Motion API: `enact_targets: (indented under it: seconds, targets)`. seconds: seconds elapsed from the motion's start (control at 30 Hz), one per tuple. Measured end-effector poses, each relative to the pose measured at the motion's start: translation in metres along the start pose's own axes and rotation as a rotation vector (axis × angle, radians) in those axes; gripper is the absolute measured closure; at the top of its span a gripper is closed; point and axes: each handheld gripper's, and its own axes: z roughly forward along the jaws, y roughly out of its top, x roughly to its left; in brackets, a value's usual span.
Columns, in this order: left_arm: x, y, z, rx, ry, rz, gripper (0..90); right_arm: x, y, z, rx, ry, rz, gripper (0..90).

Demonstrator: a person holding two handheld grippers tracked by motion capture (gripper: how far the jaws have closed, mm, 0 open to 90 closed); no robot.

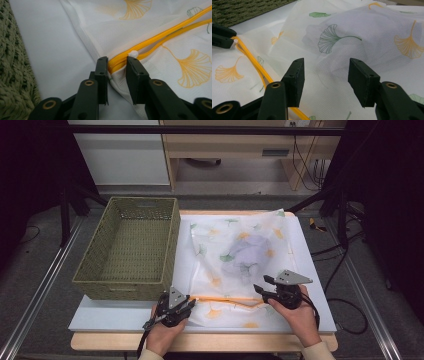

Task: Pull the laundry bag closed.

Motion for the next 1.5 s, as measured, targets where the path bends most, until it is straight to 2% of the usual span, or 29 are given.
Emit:
enact_targets:
  seconds: [0.23, 0.33, 0.4, 0.47, 0.53, 0.67, 0.83, 0.93, 1.0, 1.1, 1.2, 1.5]
  targets:
    - [-0.001, 0.001, 0.001, 0.004, 0.004, -0.001, 84.4, 0.003, 0.002, 0.000, -0.007, 0.004, -0.007, 47.5]
    - [-0.002, 0.003, 0.000, 0.013, 0.014, 0.004, 85.8, 0.006, 0.003, 0.000, -0.008, 0.014, -0.016, 47.1]
    - [-0.004, 0.005, -0.001, 0.025, 0.023, 0.025, 86.0, 0.009, 0.005, 0.001, -0.006, 0.021, -0.018, 46.3]
    - [-0.007, 0.010, -0.006, 0.006, 0.035, 0.031, 86.2, 0.014, 0.007, 0.001, -0.003, 0.039, -0.018, 44.6]
    - [-0.009, 0.016, -0.012, -0.013, 0.042, 0.047, 86.2, 0.021, 0.011, 0.001, -0.001, 0.051, -0.027, 45.0]
    - [-0.011, 0.025, -0.024, -0.052, 0.052, 0.070, 86.2, 0.041, 0.019, 0.003, -0.001, 0.087, -0.055, 51.8]
    - [-0.011, 0.033, -0.035, -0.093, 0.041, 0.065, 86.3, 0.072, 0.030, 0.005, 0.009, 0.148, -0.110, 61.2]
    - [-0.012, 0.037, -0.042, -0.108, 0.034, 0.061, 86.3, 0.088, 0.036, 0.006, 0.016, 0.179, -0.124, 67.5]
    - [-0.014, 0.040, -0.045, -0.107, 0.036, 0.067, 86.4, 0.096, 0.038, 0.007, 0.035, 0.183, -0.128, 70.7]
    - [-0.016, 0.044, -0.047, -0.108, 0.040, 0.070, 86.4, 0.106, 0.040, 0.011, 0.049, 0.194, -0.130, 76.5]
    - [-0.016, 0.048, -0.050, -0.107, 0.054, 0.088, 86.4, 0.118, 0.044, 0.018, 0.063, 0.208, -0.154, 80.7]
    - [-0.013, 0.048, -0.053, -0.113, 0.061, 0.079, 86.4, 0.133, 0.054, 0.042, 0.086, 0.207, -0.173, 85.4]
